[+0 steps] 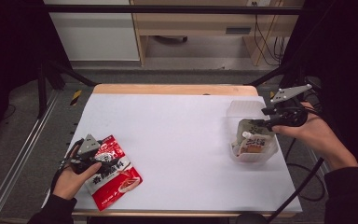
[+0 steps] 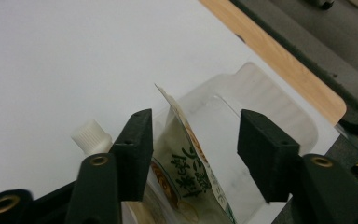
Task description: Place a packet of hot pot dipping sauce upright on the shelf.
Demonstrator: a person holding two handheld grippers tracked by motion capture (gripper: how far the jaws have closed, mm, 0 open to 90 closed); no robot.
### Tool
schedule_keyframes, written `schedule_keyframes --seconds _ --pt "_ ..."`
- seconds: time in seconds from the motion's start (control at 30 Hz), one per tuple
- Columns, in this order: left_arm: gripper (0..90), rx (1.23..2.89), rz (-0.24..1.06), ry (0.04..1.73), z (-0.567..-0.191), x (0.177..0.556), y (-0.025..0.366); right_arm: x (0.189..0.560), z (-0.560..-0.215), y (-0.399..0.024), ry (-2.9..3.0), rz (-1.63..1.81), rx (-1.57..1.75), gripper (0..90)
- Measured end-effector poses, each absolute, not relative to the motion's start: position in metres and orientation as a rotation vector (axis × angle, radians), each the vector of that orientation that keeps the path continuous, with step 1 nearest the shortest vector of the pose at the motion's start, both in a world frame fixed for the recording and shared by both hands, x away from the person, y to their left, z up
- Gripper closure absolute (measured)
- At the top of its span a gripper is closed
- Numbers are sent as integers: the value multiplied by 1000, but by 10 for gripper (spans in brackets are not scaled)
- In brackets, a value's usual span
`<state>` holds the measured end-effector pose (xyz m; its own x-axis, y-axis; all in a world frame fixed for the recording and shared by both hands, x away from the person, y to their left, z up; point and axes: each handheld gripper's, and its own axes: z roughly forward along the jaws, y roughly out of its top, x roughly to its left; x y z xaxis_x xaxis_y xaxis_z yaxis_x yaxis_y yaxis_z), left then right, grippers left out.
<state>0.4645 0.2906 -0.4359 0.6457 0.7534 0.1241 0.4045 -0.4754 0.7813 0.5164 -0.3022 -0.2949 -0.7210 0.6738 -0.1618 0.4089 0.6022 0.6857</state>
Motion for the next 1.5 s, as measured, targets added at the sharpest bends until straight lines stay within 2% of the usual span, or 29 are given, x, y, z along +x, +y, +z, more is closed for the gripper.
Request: schedule_keyframes --seconds 0.3,0.57,0.83,1.17,1.5 --pt "62 2090 621 953 -437 464 299 490 -275 -265 2322 978 804 245" --pt "61 2089 624 968 -440 462 304 463 -271 -214 2284 1012 699 172" --pt "61 2075 635 997 -440 461 314 447 -286 -181 2253 1008 691 149" --pt "64 2069 686 1034 -438 459 325 435 -331 -139 2262 1017 720 163" --pt "63 2056 736 1071 -437 456 343 434 -377 -119 2255 1058 798 166"
